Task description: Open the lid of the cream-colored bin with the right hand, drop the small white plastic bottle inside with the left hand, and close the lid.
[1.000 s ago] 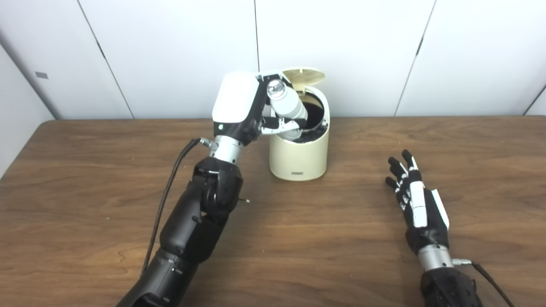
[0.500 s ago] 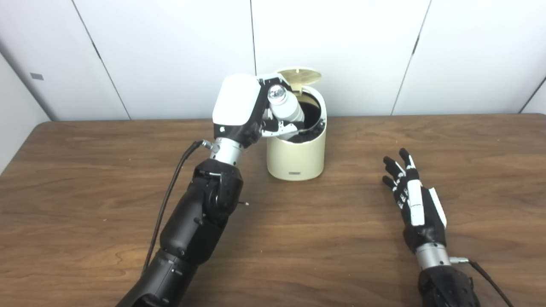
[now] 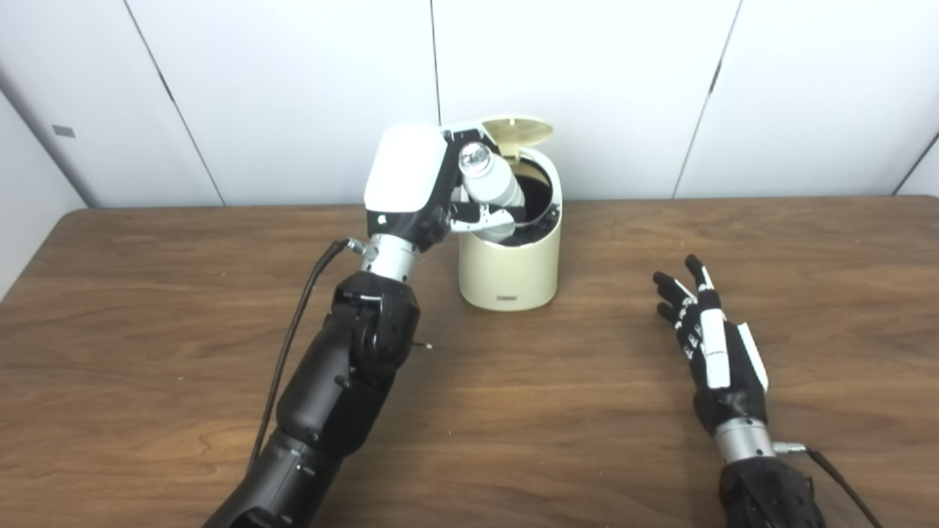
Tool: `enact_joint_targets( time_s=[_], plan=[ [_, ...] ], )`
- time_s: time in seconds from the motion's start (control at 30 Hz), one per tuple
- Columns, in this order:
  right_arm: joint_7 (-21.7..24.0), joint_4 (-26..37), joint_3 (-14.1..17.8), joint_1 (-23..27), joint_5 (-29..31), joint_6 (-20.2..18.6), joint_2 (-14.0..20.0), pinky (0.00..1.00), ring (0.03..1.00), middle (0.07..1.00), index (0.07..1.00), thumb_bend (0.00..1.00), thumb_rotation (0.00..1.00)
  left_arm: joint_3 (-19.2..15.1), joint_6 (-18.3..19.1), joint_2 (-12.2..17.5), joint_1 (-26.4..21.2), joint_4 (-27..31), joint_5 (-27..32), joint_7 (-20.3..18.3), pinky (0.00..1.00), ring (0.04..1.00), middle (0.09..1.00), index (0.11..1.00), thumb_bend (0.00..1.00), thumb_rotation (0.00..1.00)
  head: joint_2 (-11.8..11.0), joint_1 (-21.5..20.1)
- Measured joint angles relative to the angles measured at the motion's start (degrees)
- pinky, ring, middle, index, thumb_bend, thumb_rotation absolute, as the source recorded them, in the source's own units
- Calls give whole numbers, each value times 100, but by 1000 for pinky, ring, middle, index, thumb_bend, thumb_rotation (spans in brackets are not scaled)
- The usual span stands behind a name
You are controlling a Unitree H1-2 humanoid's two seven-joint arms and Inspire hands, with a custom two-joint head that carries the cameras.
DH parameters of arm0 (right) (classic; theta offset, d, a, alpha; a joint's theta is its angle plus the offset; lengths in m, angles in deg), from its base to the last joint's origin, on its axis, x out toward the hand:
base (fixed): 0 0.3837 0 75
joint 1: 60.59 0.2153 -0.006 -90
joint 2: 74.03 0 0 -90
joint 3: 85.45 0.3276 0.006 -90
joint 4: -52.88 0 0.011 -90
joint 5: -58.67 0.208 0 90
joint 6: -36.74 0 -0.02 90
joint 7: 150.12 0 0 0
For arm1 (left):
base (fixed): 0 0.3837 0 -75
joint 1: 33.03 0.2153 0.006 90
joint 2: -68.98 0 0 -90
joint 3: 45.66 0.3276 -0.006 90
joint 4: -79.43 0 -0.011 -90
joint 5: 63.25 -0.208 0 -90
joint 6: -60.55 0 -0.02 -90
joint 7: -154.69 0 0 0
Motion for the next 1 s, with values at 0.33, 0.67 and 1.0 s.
enact_joint_targets(
  time_s=[0.33,0.67,1.0],
  plan=[
    [11,-5,9,1,27,5,6,898,912,856,969,637,993,-2,4,-10,7,26,10,-4,239,308,479,593,557,0,9,17],
    [13,-5,10,2,35,5,9,898,914,854,968,641,993,0,42,-20,7,26,-4,-12,245,326,490,621,997,94,9,18],
    [12,-6,11,5,33,4,8,893,916,857,964,640,999,-5,59,-18,7,26,63,-15,250,320,488,616,1000,121,26,0]
  ],
)
